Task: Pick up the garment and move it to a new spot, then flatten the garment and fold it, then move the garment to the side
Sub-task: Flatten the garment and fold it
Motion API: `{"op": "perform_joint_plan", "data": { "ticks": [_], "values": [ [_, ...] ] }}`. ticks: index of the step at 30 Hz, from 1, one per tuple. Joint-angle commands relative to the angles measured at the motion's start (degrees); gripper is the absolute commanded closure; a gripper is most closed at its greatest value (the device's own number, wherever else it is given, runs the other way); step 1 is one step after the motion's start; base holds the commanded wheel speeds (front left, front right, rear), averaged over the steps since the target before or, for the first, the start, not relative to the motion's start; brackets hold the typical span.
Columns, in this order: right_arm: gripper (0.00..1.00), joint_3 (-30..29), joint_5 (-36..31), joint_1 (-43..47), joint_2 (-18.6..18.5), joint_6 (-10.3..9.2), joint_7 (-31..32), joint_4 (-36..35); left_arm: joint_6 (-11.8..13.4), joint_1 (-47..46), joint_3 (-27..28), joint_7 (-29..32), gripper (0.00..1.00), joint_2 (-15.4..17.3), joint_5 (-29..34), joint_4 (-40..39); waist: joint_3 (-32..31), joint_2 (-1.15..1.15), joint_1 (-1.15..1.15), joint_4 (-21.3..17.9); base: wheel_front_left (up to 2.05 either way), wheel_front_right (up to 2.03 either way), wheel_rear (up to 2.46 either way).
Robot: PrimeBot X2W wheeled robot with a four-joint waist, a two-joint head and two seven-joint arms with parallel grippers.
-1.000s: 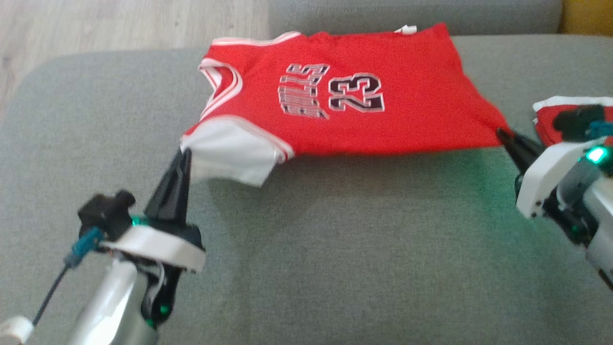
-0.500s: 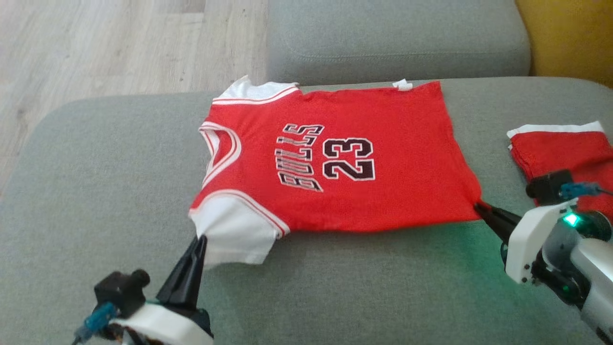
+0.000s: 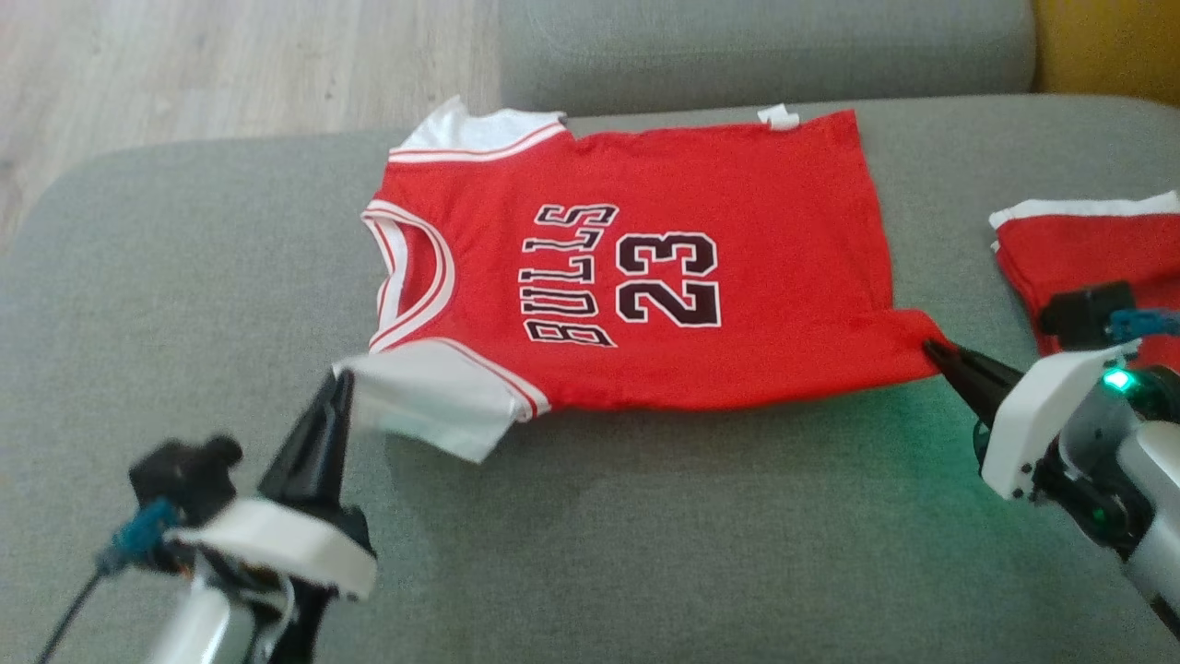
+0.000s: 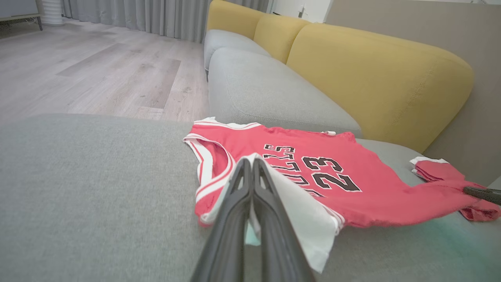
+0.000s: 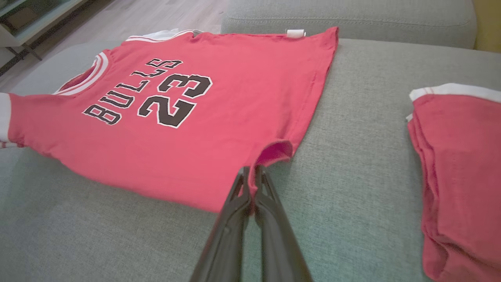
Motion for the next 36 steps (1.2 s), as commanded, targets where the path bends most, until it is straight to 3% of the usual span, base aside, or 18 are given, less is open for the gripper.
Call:
{"op": "perform_joint_plan", "data": {
  "ticks": [1, 14, 28, 29, 33, 36],
  "values": [
    [1.00, -0.8, -0.5, -1.9, -0.5, -0.04, 0.2, -1.5, 0.4, -3.8, 2.9, 0.2, 1.00, 1.6, 0.0, -1.3, 1.0, 0.00, -0.01, -0.1, 0.00, 0.00, 0.00],
    [1.00, -4.5, -2.3, -10.2, 5.1, -0.04, 5.5, 3.9, -2.5, -23.7, -0.2, 8.7, 1.00, 4.1, 3.3, 12.4, 7.3, 0.00, -0.01, -0.6, 0.00, 0.00, 0.00],
    [1.00, -2.3, -4.4, -22.1, 8.9, -0.04, 6.9, 13.1, -6.7, -44.8, -7.0, 14.1, 1.00, 4.2, 7.1, 33.5, 14.1, 0.00, -0.01, -2.5, 0.00, 0.00, 0.00],
    [0.00, -2.1, -4.7, -22.9, 9.1, -0.04, 6.7, 13.9, -6.8, -46.1, -7.3, 13.5, 0.00, 4.0, 7.4, 34.5, 14.6, 0.00, -0.01, -2.6, 0.00, 0.00, 0.00],
    [0.00, -1.5, -5.9, -25.6, 9.5, -0.04, 5.6, 16.7, -6.9, -50.1, -7.7, 9.4, 0.00, 3.1, 8.5, 37.9, 15.6, 0.00, -0.01, -2.7, 0.00, 0.00, 0.00],
    [0.00, -2.5, -6.1, -28.3, 10.1, -0.04, 2.6, 19.2, -5.6, -53.3, -6.2, 1.6, 0.00, 1.2, 8.8, 40.3, 15.9, 0.00, -0.01, -2.7, 0.00, 0.00, 0.00]
  ]
}}
